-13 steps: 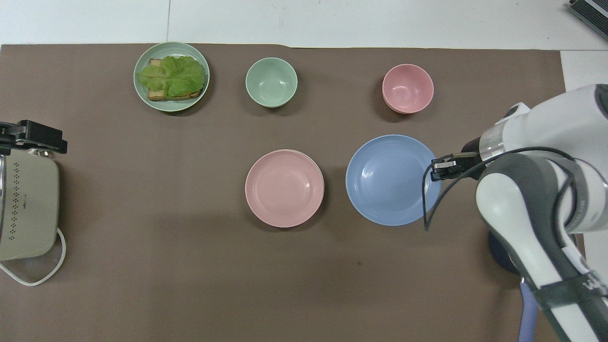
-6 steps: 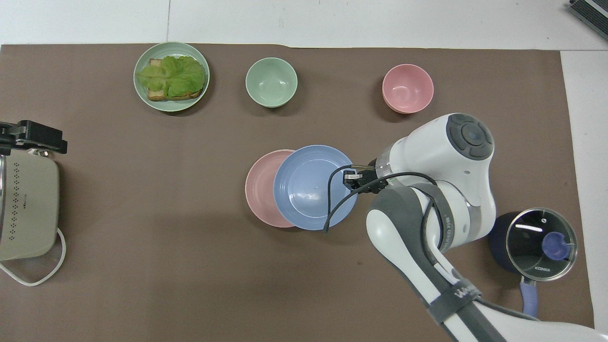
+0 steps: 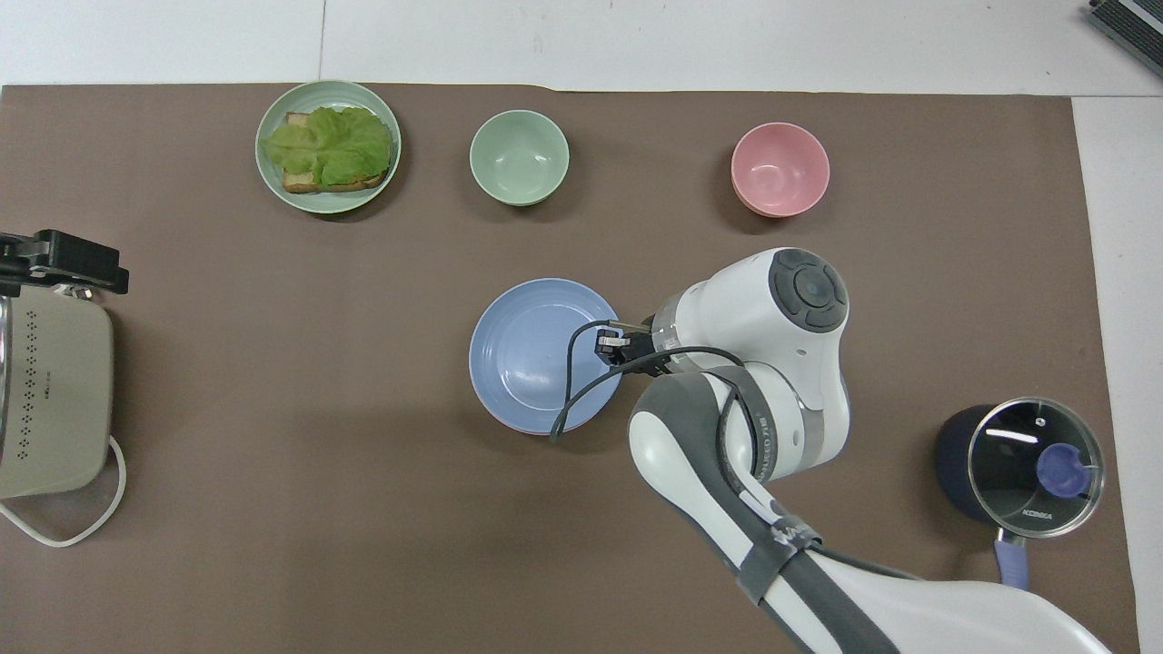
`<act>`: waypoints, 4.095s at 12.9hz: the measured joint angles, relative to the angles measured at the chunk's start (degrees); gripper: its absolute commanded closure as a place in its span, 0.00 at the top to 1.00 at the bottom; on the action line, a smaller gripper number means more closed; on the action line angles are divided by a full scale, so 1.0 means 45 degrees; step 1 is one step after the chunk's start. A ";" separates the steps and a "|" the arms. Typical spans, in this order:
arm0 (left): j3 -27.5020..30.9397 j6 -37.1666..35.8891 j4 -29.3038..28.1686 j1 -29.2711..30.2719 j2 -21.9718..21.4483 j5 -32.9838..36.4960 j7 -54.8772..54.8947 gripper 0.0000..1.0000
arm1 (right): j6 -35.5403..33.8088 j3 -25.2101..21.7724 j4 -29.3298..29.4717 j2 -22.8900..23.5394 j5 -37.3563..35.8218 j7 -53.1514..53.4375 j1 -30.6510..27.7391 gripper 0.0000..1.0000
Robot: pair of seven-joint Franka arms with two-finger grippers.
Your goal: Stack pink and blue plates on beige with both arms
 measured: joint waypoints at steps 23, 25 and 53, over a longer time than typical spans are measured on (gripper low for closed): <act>-0.0001 0.0000 0.0000 0.0000 0.0000 0.0000 0.0000 1.00 | -0.1643 -0.0221 0.0949 -0.1631 -0.5837 -0.0469 -0.1564 1.00; -0.0001 0.0000 0.0000 0.0000 0.0000 0.0000 0.0000 1.00 | -0.3107 -0.0229 0.1777 -0.2056 -0.5968 -0.0716 -0.2142 1.00; -0.0002 0.0000 0.0000 0.0001 0.0000 0.0000 0.0000 1.00 | -0.8670 -0.1129 0.4561 -0.4269 -0.5228 -0.5350 -0.5107 1.00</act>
